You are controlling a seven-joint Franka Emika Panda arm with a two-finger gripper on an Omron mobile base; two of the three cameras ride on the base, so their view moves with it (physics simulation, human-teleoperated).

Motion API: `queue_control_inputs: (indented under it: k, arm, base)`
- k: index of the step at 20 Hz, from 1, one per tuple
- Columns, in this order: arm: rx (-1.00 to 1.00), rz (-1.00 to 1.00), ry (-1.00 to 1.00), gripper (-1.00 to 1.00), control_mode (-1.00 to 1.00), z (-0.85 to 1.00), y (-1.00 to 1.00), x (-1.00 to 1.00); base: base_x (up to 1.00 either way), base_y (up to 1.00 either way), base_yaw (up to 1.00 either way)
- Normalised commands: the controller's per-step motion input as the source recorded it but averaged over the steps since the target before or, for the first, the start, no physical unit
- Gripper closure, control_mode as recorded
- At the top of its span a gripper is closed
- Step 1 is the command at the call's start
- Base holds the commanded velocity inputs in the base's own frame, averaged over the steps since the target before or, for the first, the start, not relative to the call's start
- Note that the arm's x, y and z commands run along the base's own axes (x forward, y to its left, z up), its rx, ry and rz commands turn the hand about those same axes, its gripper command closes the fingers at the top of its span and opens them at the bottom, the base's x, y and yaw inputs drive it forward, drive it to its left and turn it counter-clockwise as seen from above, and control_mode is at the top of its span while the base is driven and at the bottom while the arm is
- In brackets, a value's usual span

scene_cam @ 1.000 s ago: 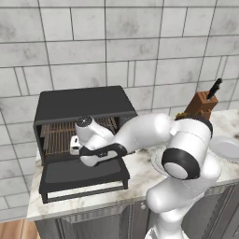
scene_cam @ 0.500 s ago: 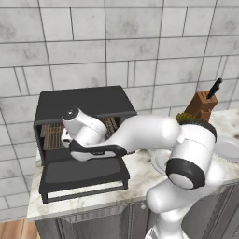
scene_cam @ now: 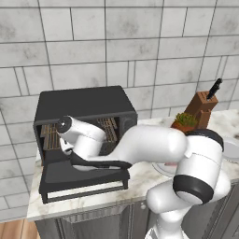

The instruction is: Open the toaster oven door. Place the bread on the bottom rack in the toaster oven and place the steak on the top rack.

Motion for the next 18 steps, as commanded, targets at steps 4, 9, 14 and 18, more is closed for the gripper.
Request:
queue_control_inputs:
  k: [4,9,14,18]
  arm:
    - [-0.44,0.33,-0.03,-1.00,-1.00,0.02,0.47,0.00]
    - [-0.33,0.25,-0.01,-1.00,-1.00,0.11,0.30,0.26]
    - [-0.29,0.19,0.00,-1.00,-1.00,0.30,0.19,0.23]
    - [-0.38,0.22,0.00,-1.00,-1.00,-0.21,0.01,0.00]
  base:
    - [0.00,0.00,0.00]
    - [0.00,0.00,0.00]
    - [0.00,0.00,0.00]
    - [0.00,0.00,0.00]
